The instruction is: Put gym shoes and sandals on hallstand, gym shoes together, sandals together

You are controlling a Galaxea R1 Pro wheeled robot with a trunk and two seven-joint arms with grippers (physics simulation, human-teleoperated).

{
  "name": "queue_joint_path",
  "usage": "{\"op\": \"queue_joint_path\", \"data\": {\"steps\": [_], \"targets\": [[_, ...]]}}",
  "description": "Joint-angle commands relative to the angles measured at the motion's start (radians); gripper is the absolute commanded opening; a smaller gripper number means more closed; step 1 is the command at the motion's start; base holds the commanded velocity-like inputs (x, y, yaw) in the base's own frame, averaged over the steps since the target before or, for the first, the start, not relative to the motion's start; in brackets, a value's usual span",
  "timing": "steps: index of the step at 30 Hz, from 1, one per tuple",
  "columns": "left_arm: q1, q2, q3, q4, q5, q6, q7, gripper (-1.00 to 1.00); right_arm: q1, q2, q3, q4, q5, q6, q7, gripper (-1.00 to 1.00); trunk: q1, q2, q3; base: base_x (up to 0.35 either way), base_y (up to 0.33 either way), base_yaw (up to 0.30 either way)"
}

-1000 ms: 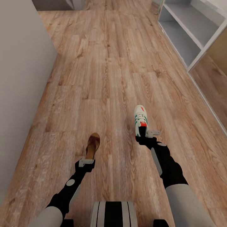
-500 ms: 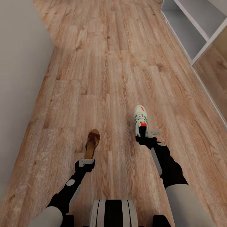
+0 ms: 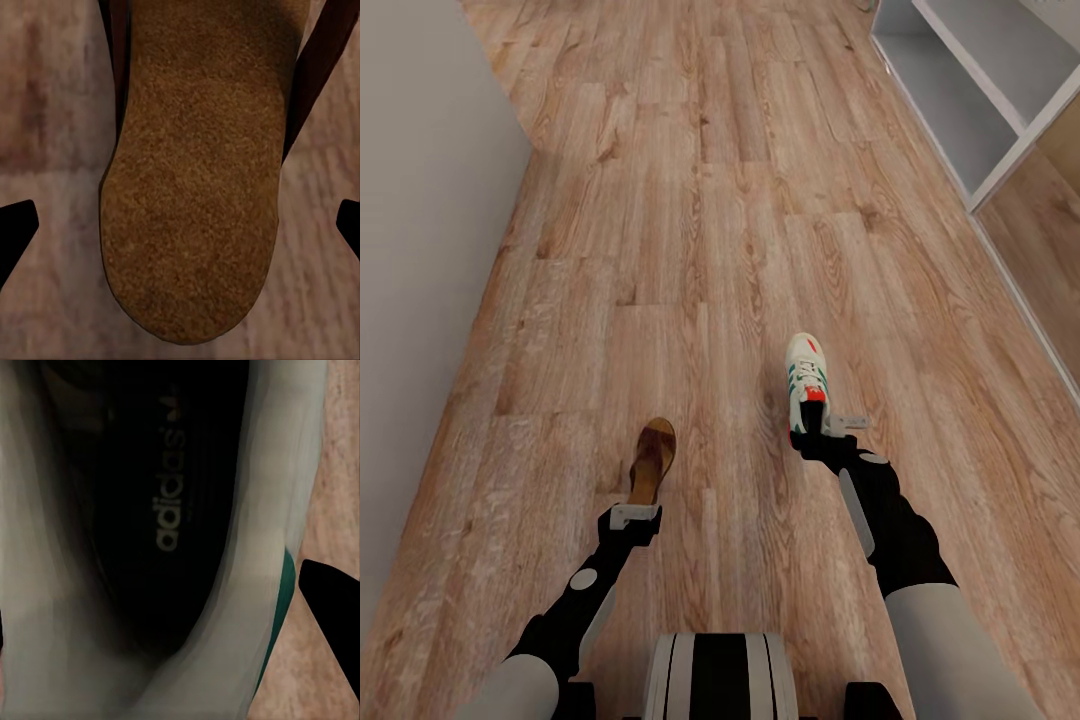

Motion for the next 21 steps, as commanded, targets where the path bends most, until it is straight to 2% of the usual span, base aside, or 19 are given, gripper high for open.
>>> {"op": "queue_joint_path", "data": {"steps": [1, 7, 14, 21], "targets": [[0.000, 0.000, 0.002, 0.000, -0.006, -0.003, -0.002, 1.00, 0.000, 0.001, -0.002, -0.001, -0.001, 0.005, 0.002, -1.00, 0.000, 0.000, 0.000, 0.023, 0.000, 0.000], [0.000, 0.000, 0.002, 0.000, -0.006, -0.003, -0.002, 1.00, -0.001, 0.001, -0.003, -0.002, -0.001, 0.005, 0.002, -1.00, 0.000, 0.000, -0.001, 0.007, 0.000, 0.000], [0.000, 0.000, 0.002, 0.000, -0.006, -0.003, -0.002, 1.00, -0.001, 0.001, -0.003, -0.001, -0.001, 0.005, 0.002, -1.00, 0.003, -0.002, -0.038, 0.000, 0.000, 0.000], [0.000, 0.000, 0.002, 0.000, -0.006, -0.003, -0.002, 1.00, -0.001, 0.001, -0.003, -0.001, -0.001, 0.005, 0.002, -1.00, 0.003, -0.002, -0.040, 0.000, 0.000, 0.000]]}}
